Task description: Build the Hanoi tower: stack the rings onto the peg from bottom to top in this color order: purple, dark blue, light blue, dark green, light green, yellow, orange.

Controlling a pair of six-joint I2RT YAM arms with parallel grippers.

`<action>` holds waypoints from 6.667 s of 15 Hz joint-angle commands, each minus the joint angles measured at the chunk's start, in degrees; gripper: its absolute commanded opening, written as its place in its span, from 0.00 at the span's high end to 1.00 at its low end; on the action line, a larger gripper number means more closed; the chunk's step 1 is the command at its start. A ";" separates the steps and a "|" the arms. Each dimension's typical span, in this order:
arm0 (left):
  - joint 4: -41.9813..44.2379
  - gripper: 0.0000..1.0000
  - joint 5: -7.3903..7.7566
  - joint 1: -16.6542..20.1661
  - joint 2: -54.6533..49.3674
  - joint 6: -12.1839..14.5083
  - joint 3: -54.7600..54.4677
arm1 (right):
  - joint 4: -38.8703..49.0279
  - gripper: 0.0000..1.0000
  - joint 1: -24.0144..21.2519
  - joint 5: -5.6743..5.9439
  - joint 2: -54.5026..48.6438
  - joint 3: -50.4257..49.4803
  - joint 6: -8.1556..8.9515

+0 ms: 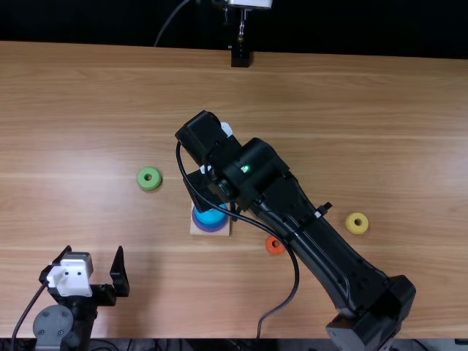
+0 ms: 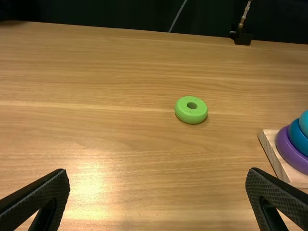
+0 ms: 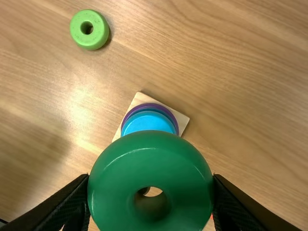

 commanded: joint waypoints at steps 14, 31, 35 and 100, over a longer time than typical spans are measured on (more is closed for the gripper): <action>-4.46 0.00 0.51 0.58 -0.62 0.58 -6.33 | 0.16 1.00 0.65 0.03 0.15 1.36 0.79; -4.46 0.00 0.51 0.58 -0.62 0.58 -6.33 | 0.05 1.00 1.62 0.24 0.68 0.92 0.06; -4.46 0.00 0.51 0.58 -0.62 0.58 -6.33 | 0.05 1.00 1.53 0.24 0.68 1.36 -0.16; -4.46 0.00 0.51 0.58 -0.62 0.58 -6.33 | 68.82 0.00 -45.76 -6.83 -113.66 -113.25 -15.34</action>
